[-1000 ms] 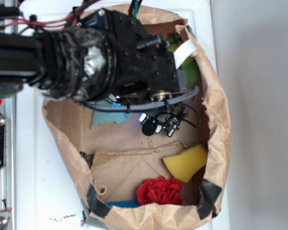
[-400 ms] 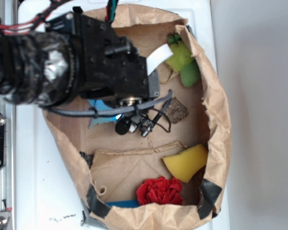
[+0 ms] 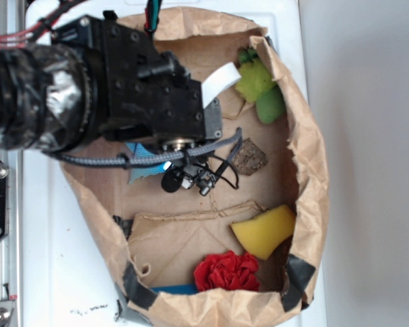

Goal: Grab the blue cloth.

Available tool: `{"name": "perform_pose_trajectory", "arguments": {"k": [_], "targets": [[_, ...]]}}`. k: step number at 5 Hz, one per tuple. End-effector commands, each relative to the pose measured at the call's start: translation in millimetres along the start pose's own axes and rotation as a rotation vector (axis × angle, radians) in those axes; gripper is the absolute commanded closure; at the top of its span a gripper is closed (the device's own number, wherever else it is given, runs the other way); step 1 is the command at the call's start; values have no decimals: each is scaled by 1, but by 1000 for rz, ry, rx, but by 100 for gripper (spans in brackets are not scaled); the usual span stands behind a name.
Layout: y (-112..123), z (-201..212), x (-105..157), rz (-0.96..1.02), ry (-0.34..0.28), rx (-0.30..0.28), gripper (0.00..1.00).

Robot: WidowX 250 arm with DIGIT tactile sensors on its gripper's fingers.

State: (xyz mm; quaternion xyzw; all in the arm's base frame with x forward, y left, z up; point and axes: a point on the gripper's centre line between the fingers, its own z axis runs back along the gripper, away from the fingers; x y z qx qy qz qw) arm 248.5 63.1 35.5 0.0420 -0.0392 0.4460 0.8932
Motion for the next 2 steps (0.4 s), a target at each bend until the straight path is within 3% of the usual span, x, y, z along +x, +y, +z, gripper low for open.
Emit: {"name": "perform_pose_trajectory", "arguments": {"k": [1,2], "targets": [[-4,3,12,26,-56,-23,0],[-8,-3,16,41,-73,-17,0]]}}
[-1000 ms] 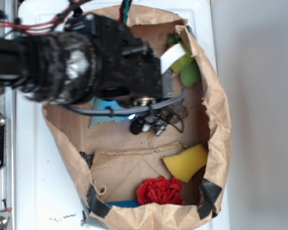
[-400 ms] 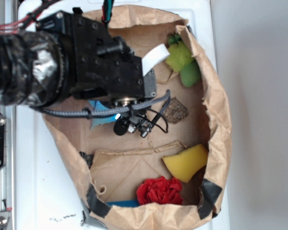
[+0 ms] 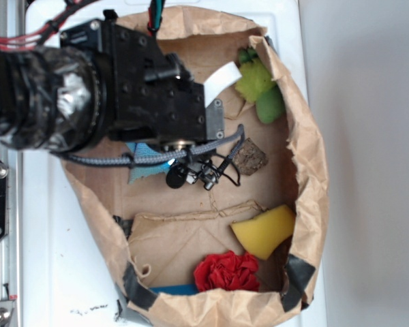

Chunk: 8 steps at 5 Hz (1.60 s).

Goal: Grab the blue cloth.

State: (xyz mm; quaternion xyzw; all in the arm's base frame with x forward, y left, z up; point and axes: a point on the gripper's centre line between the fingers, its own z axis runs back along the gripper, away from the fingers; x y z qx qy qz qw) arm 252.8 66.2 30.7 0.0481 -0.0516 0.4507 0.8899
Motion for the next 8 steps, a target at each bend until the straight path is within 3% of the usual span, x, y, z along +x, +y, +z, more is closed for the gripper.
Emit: {"name": "perform_pose_trajectory", "arguments": {"k": [1,2,6,8], "targets": [[-9,0,12,24,-54,-24,0],[-9,-2,11,10,-59,-33,100],[-14,11,16,-168,-28,-46,100],[-20,50,19,-508,19,-104,100]]}}
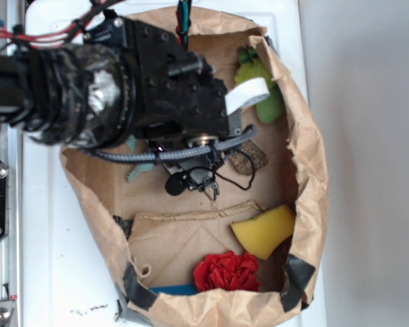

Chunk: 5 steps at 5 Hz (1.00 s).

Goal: Grab the blue cloth.

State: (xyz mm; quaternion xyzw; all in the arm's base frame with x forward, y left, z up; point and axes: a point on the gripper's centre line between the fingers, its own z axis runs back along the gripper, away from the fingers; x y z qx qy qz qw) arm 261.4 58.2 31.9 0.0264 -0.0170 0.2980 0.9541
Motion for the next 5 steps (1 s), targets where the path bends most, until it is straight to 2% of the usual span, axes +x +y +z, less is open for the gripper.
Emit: {"name": "perform_pose_trajectory", "arguments": {"k": [1,4,5], "targets": [[-6,73,16,-326,-29,-89,100],[-3,123,6,-501,-125,-252,100],[-11,139,7,-498,-143,-274,100]]}}
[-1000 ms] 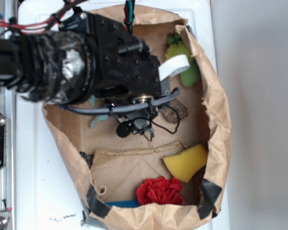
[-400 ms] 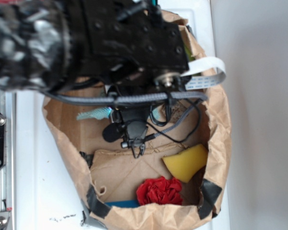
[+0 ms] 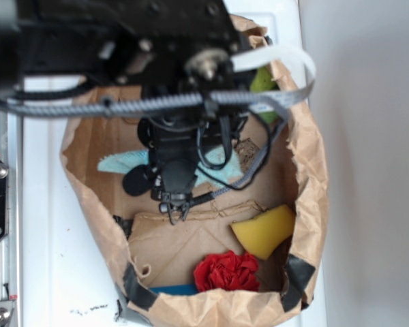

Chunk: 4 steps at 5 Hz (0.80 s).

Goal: Grab the blue cloth.

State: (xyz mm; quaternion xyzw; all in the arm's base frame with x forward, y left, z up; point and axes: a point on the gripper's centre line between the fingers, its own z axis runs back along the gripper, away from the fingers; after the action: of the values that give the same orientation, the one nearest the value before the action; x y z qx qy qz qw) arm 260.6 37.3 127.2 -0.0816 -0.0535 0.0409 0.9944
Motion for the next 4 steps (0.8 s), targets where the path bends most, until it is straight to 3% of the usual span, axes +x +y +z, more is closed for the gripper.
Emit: {"name": "perform_pose_trajectory", "arguments": {"k": [1,3,4], "targets": [[-8,53,19,4,-149,1,100],[-19,59,0,-13,-311,85,100],[-19,58,-7,-23,-317,116,100]]}}
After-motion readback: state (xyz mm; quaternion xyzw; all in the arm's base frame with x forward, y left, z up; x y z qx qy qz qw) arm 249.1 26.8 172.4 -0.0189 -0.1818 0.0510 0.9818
